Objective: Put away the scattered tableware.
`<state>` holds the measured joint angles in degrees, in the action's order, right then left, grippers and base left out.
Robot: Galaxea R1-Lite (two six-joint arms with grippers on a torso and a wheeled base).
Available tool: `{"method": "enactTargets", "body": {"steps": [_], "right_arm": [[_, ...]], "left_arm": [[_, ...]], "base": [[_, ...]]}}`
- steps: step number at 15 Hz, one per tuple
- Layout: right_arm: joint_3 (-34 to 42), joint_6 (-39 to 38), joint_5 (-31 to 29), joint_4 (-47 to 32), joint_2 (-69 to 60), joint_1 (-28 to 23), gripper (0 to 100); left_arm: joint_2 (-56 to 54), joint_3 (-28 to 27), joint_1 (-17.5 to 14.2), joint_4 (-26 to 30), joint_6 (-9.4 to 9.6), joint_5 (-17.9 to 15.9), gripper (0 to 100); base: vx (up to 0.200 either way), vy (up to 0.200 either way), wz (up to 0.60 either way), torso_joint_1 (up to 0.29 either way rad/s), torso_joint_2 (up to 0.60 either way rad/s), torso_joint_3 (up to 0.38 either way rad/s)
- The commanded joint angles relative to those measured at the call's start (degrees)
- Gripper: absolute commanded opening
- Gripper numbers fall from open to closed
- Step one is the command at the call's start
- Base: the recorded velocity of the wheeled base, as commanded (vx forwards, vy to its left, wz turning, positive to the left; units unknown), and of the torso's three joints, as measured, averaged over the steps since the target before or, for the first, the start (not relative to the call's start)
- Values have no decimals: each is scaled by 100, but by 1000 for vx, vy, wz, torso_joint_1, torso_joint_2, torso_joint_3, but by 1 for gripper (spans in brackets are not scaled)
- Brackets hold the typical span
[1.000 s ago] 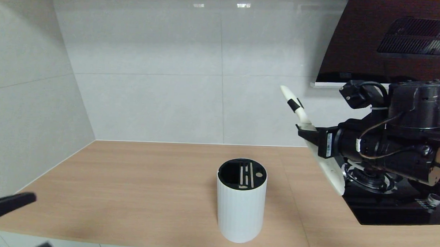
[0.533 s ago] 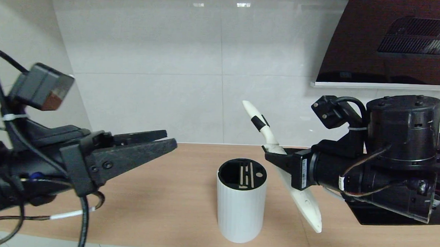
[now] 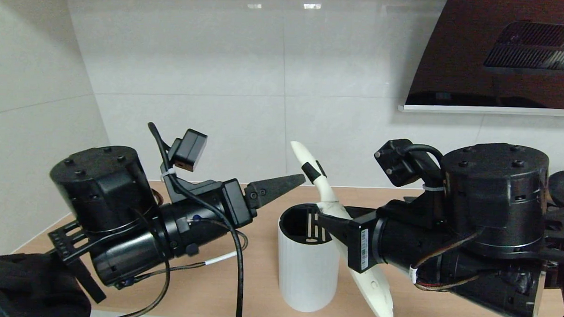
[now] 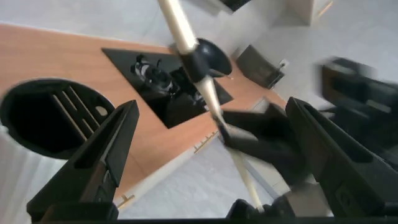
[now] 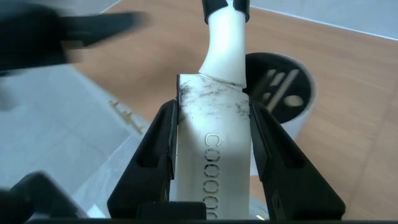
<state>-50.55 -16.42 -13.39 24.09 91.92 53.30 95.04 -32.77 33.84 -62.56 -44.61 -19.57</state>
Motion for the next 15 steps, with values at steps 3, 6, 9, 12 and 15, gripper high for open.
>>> {"method": "enactTargets", "body": {"steps": [3,6,9,12,15], "right_arm": [[19,16,-50,52,46,234,0],[46,7,-77,228,274,445,0],[54,-1,-156,377,371,471,0],[63,-10,-156,386,371,515,0],[98,-10,-156,395,371,568,0]], "left_arm": [[208,-98,184,-10,-4,164,100],[243,-177,246,-2,-4,339,100],[234,-177,272,-2,-4,348,100],[234,-168,272,-10,-4,348,100],[226,-168,272,-10,-4,348,100]], "base": [[0,0,0,0,0,0],[0,0,0,0,0,0],[0,0,0,0,0,0],[0,0,0,0,0,0],[0,0,0,0,0,0]]}}
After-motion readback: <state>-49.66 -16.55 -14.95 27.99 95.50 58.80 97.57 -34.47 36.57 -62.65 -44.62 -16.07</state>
